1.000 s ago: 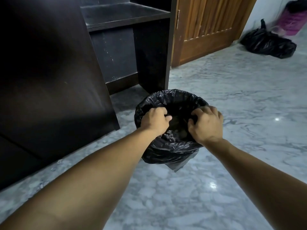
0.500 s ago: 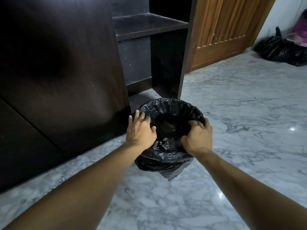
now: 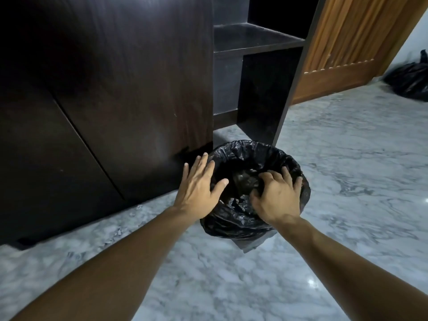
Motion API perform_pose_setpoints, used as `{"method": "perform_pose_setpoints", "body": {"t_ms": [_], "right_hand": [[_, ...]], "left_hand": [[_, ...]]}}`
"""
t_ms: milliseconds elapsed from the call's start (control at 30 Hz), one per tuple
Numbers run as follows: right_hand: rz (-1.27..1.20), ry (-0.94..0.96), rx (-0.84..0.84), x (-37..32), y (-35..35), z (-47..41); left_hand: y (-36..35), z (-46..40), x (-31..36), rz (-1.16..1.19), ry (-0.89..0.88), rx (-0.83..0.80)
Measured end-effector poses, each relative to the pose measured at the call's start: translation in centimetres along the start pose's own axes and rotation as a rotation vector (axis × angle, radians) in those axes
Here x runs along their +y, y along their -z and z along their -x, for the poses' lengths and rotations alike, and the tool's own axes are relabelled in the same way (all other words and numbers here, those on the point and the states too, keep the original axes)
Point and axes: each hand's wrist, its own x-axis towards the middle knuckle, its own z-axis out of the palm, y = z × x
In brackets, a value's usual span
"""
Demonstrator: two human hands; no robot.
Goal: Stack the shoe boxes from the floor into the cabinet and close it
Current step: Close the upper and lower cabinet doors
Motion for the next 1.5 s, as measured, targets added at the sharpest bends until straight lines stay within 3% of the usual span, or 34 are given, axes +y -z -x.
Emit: {"method": "perform_pose_setpoints", "body": {"t_ms": [233, 367, 567, 767, 900, 1000, 1233, 1367, 1500], "right_hand": [[-0.196, 0.408, 0.232, -7.8, -2.5, 2.7], [-0.216, 0.515, 0.139, -12.1, -6.4, 5.0], [-0.185, 0.494, -0.098, -14.4, -14.5, 6.6], [-0.123, 0.326, -0.417, -14.5, -20.9, 4.5], [-0.082, 0.226, -0.428, -15.1, -23.9, 1.1], [-0.031, 0.192, -0.354, -15.6, -25.5, -1.6], [-0.176, 0.062, -0.344, -16.2, -28.3, -6.1], [-0.158, 0.251, -0.3, -17.2, -29.5, -5.2], [-0.192, 0.612, -0.193, -18.5, -30.4, -2.9]], "left_hand": [[1.1, 7.0, -8.6, 0.006, 0.227, 0.025], [0.5, 12.9, -13.8, -0.037, 0.392, -0.042], [-1.3, 18.6, -20.2, -0.099, 0.598, -0.083], [-4.0, 21.5, -25.3, -0.138, 0.85, -0.042], [-5.1, 22.5, -28.3, -0.083, 0.997, 0.019], [-6.0, 22.6, -30.4, -0.095, 0.988, 0.049], [-8.0, 20.4, -32.5, -0.111, 0.811, 0.076], [-9.1, 18.4, -32.4, -0.134, 0.607, 0.011], [-9.9, 16.3, -31.4, -0.126, 0.489, -0.016]]}}
